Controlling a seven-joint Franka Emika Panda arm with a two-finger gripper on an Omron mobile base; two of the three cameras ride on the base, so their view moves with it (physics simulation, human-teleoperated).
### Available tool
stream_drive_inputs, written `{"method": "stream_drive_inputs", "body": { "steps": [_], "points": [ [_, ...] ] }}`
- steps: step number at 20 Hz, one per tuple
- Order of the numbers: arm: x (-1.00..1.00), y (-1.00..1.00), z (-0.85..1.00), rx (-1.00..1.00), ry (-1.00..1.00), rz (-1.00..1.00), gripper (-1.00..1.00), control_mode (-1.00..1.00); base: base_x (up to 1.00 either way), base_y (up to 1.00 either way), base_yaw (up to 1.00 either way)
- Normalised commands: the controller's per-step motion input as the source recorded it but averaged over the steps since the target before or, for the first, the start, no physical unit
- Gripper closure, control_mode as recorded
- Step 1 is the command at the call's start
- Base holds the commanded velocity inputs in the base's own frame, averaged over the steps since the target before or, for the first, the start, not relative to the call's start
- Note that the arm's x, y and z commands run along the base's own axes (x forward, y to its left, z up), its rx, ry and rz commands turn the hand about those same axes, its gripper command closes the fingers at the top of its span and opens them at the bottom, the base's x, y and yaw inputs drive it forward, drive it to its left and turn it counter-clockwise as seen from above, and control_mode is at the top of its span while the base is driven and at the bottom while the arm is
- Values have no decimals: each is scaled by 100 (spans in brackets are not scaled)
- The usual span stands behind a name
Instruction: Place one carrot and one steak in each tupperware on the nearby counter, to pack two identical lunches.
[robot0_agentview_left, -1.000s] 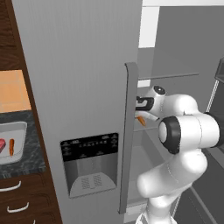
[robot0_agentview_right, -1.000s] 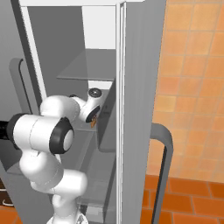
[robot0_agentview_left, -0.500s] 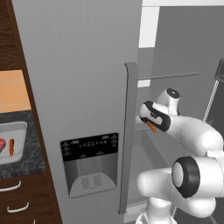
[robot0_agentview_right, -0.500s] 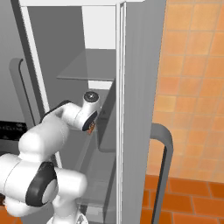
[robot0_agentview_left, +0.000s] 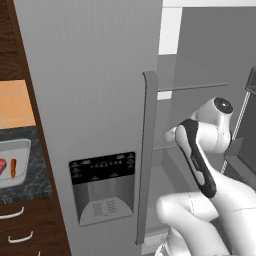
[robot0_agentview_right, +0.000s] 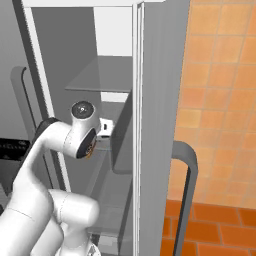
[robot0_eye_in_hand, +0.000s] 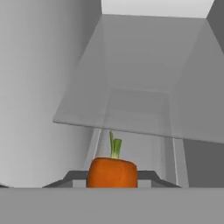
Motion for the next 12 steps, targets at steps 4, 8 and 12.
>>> {"method": "stream_drive_inputs", "body": {
  "steps": [4,8,12],
  "points": [
    [-100,11,96,0,0,0,100,-100,0,0,0],
    [-91,19,93,-2,5,0,100,-100,0,0,0],
    [-100,13,99,-1,1,0,100,-100,0,0,0]
  ]
}}
